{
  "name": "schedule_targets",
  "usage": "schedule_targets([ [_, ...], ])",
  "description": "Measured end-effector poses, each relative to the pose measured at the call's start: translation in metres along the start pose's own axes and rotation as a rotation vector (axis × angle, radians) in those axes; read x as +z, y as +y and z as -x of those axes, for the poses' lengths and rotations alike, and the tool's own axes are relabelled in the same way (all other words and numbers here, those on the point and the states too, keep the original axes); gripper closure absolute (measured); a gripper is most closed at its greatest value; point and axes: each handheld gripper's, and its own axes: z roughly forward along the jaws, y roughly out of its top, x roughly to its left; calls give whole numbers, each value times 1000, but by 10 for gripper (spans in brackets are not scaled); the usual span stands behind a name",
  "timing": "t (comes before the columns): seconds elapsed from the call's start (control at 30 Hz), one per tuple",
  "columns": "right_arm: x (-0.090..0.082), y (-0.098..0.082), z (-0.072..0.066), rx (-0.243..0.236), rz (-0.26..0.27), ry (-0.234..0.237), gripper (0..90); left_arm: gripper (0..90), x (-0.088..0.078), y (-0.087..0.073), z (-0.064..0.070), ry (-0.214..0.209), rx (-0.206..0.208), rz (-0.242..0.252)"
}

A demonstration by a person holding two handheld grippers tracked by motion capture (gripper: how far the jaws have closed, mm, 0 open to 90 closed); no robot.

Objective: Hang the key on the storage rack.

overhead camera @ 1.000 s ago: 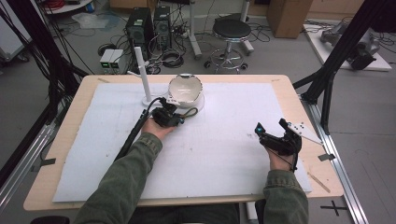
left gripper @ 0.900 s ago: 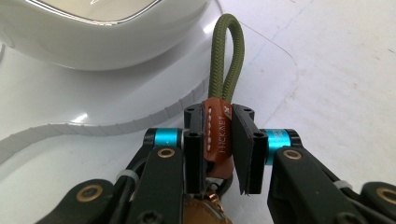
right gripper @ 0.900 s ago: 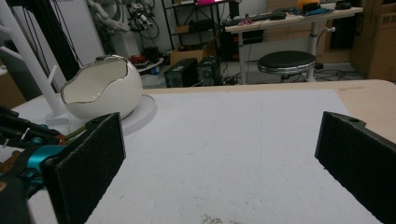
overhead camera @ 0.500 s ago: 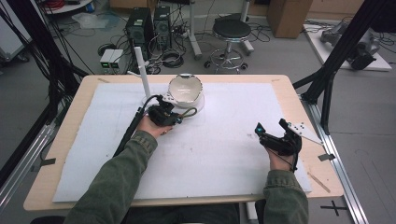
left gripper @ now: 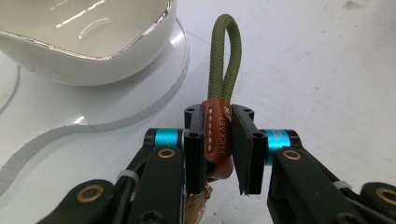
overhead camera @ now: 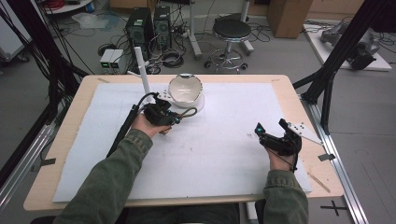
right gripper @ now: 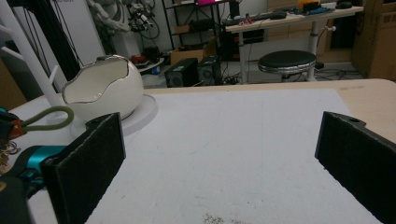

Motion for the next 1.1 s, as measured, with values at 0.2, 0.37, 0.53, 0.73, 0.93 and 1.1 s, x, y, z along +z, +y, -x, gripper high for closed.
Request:
schedule_targets([
  [0.2, 0, 0, -1, -1, -5, -2, 6, 754, -16, 1, -1, -1, 7, 2],
  [0.37, 1, -1, -1, 3, -8, 0, 6, 754, -33, 0, -4, 11, 1, 9],
  [0.53, 0, -1, -1, 20, -7, -3, 6, 755, -50, -2, -10, 24, -14, 25],
  [0.73, 0, -1, -1, 17, -4, 1, 6, 755, -71, -1, -16, 40, -45, 53],
  [0.93, 1, -1, -2, 13, -11, 10, 6, 755, -84, -1, -21, 53, -73, 71],
  [1.1, 0, -1, -1, 12, -4, 8, 6, 755, -90, 4, -21, 58, -67, 72],
])
